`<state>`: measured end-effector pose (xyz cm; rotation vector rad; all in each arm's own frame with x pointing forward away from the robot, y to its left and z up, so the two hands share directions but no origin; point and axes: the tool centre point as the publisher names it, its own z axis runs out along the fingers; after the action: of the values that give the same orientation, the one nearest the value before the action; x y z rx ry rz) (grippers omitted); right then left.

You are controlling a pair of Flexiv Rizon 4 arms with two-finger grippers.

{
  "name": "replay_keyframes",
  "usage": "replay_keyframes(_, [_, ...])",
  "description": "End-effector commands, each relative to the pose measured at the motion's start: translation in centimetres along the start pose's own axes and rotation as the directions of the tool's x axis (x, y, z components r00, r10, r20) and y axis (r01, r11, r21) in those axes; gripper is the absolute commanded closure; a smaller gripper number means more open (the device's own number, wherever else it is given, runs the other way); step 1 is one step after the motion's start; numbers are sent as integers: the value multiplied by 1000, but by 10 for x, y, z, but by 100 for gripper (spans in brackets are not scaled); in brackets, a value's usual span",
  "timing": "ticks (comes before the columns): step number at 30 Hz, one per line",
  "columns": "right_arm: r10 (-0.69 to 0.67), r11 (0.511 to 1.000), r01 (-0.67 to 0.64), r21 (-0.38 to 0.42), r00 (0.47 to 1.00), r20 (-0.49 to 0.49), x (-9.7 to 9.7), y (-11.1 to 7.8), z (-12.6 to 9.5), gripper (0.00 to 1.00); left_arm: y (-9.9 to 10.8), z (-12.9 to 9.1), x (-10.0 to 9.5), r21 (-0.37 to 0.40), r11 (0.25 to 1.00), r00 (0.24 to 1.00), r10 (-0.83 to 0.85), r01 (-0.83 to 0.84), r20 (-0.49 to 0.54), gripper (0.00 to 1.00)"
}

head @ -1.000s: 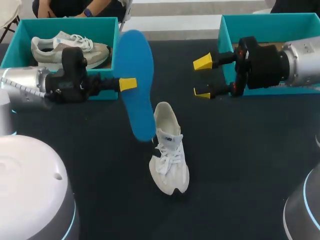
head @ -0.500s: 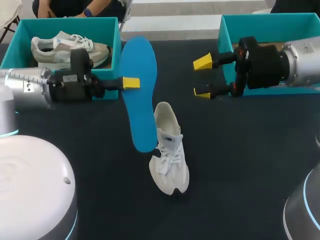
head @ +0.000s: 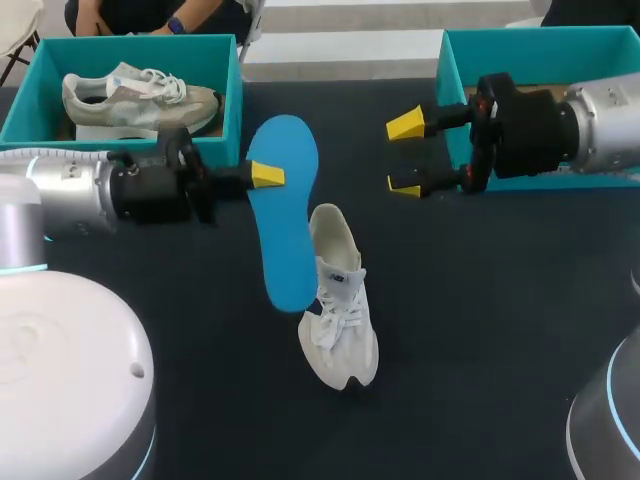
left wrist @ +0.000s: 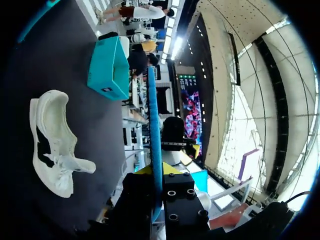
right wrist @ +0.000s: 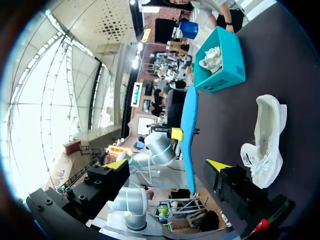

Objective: Take the shoe out of the shoebox, open the shoe tongue, remove and reinsert the insole, then place the shoe into the shoebox

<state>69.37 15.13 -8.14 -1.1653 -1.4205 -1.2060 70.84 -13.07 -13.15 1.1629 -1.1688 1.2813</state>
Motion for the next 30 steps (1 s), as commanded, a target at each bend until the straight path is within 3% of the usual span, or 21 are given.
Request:
replay_keyframes(1, [1,1000,-1,-1,1000,3,0,0,1,0,-2,2,-5,-9,948,947,-318,318,-43,100])
replay_keyframes(3, [-6,1000,6,-8,1000,11,-1,0,3,0,-2,2,-5,-12,948,947,-318,317,-43,100])
replay_keyframes(16, [19,999,-6,-42,948,319,14,-7,16,0,-4,3,4,-7,978,976,-211,211,-47,100])
replay_keyframes(24, [46,999,-43,-18,845,533,49,0,33,0,-5,4,4,2,988,987,-157,157,-43,100])
replay_keyframes(30, [4,998,-44,41,734,679,72,7,50,0,-7,6,2,4,989,988,-149,149,-38,100])
